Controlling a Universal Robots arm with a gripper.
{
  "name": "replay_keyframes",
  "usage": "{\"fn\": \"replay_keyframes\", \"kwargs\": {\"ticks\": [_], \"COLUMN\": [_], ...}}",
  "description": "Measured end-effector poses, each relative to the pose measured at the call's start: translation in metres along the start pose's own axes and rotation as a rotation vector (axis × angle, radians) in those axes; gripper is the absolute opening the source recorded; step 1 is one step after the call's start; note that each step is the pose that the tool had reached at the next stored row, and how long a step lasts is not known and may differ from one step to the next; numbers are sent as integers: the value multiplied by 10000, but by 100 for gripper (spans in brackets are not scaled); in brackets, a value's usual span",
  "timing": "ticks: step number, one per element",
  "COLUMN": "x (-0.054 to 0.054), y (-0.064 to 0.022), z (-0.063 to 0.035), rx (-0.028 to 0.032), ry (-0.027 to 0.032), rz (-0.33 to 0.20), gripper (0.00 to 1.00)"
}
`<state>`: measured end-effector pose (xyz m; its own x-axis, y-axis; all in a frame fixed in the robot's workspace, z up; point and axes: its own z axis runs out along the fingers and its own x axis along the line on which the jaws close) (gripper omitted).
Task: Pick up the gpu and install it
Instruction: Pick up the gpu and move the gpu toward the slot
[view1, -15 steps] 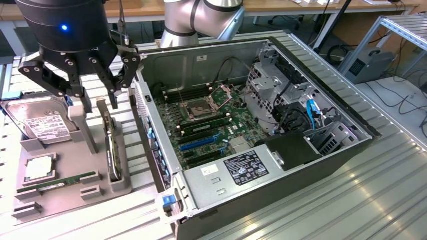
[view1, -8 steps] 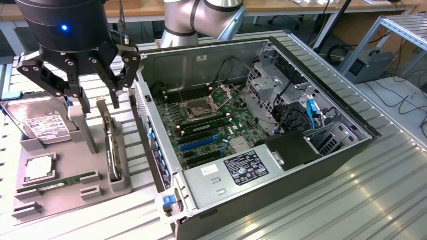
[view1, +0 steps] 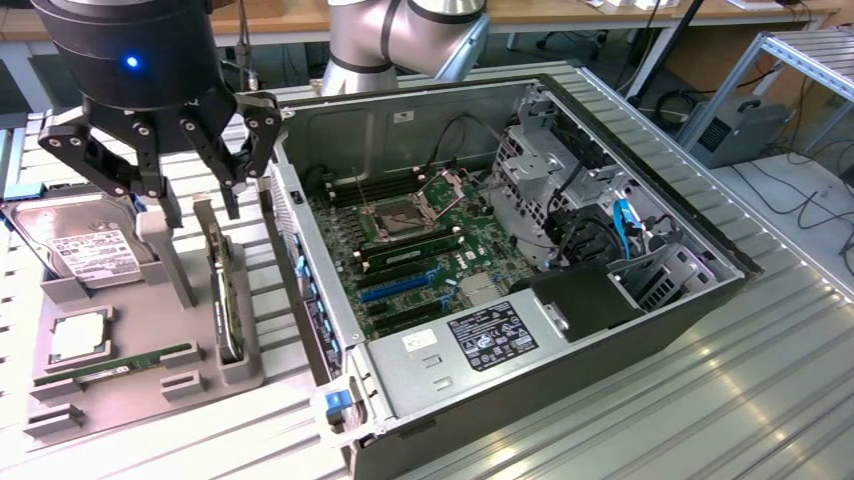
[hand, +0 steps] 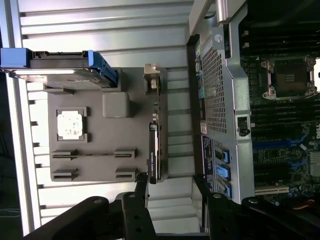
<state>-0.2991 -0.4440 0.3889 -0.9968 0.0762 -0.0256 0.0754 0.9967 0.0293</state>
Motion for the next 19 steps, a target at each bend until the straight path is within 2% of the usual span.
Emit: {"fn": "replay_keyframes", "kwargs": {"ticks": [19], "x": [4], "y": [-4], "z": [143], "rx": [0], "ry": [0], "rz": [0], "gripper": [48]}}
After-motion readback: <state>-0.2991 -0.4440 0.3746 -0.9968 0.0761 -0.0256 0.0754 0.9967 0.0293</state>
